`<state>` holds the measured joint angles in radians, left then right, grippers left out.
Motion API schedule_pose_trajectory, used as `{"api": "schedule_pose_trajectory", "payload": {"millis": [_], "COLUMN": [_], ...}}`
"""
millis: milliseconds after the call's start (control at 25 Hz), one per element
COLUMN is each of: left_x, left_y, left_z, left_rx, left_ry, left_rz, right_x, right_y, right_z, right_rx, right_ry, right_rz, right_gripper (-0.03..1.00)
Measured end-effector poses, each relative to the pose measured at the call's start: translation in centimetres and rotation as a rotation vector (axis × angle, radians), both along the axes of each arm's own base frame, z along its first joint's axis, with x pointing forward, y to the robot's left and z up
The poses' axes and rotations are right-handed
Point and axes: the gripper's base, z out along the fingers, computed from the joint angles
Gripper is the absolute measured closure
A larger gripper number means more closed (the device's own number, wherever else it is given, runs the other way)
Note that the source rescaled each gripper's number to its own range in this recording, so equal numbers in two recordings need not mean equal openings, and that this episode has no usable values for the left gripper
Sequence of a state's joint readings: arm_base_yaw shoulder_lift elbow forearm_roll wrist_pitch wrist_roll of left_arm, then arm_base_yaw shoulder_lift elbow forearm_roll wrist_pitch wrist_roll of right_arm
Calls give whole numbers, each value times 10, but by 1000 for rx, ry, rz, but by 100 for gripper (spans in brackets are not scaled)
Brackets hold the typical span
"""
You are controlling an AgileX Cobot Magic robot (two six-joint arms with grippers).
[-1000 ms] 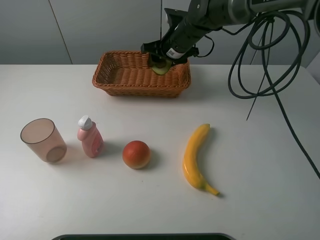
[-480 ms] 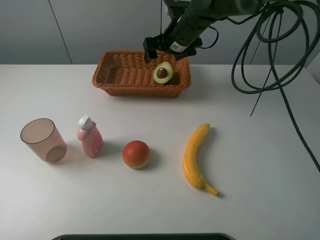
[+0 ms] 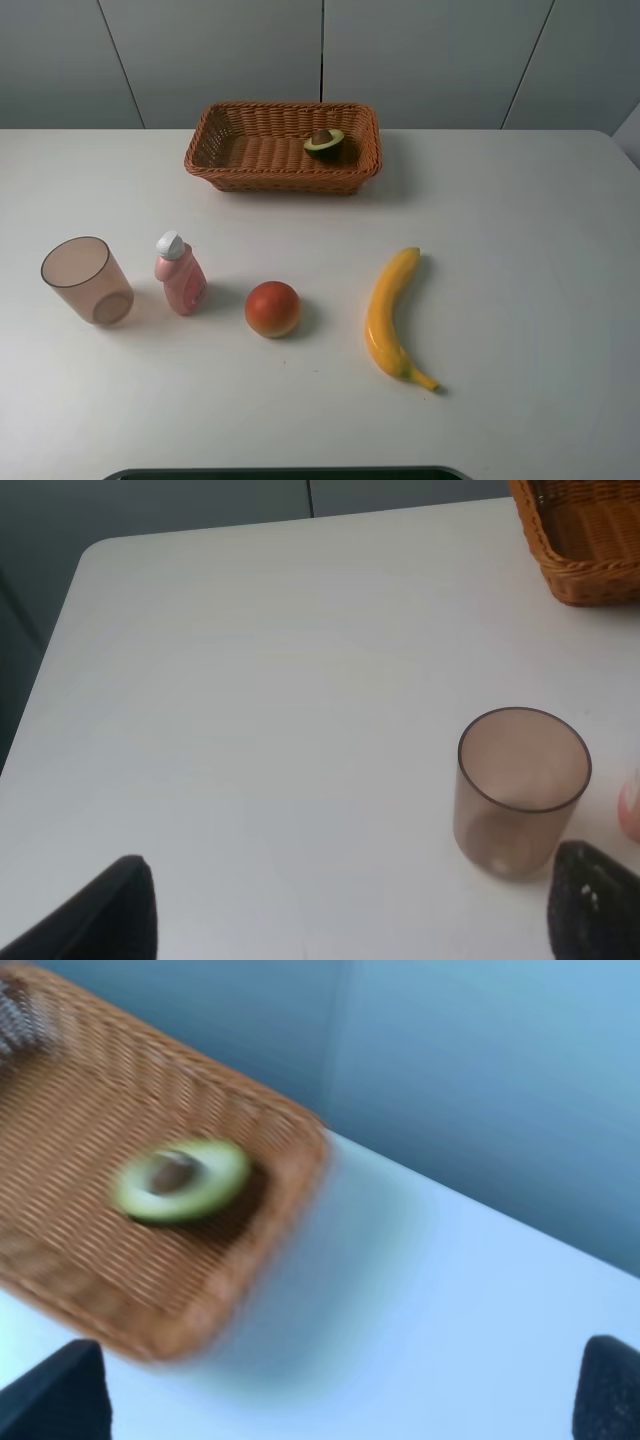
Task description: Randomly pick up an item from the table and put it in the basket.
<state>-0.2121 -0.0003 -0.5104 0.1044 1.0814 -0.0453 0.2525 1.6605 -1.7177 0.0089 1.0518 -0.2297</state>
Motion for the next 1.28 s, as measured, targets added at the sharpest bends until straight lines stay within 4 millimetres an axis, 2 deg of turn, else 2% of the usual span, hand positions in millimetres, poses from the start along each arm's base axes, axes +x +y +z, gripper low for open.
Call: {"api": "schedule_pose_trajectory", "payload": {"millis": [120, 240, 320, 440, 520, 680, 960, 1120, 1280], "left_x": [0, 0, 0, 0, 0, 0, 0, 0, 0], "left_y": [0, 0, 0, 0, 0, 0, 0, 0, 0], "left_z": [0, 0, 0, 0, 0, 0, 0, 0, 0], "left_rx": [0, 0, 0, 0, 0, 0, 0, 0, 0], "left_ry": [0, 0, 0, 0, 0, 0, 0, 0, 0], "left_rz": [0, 0, 0, 0, 0, 0, 0, 0, 0], "right_x": [-34, -74, -105, -157, -198, -269, -356, -391, -398], "right_y": [-37, -71, -89, -106, -109, -102, -91, -86, -85], "right_z": [34, 56, 64, 70, 74, 65, 12, -26, -53], "right_rx": [-38, -51, -68, -87, -92, -85, -19, 43, 71], "right_ry": [-28, -83, -117, -193, -271, -389, -524, -609, -573], "right_rz": [-61, -133, -181, -253, -285, -293, -304, -319, -336], "right_gripper": [-3, -3, -3, -3, -3, -3, -3, -3, -3]}}
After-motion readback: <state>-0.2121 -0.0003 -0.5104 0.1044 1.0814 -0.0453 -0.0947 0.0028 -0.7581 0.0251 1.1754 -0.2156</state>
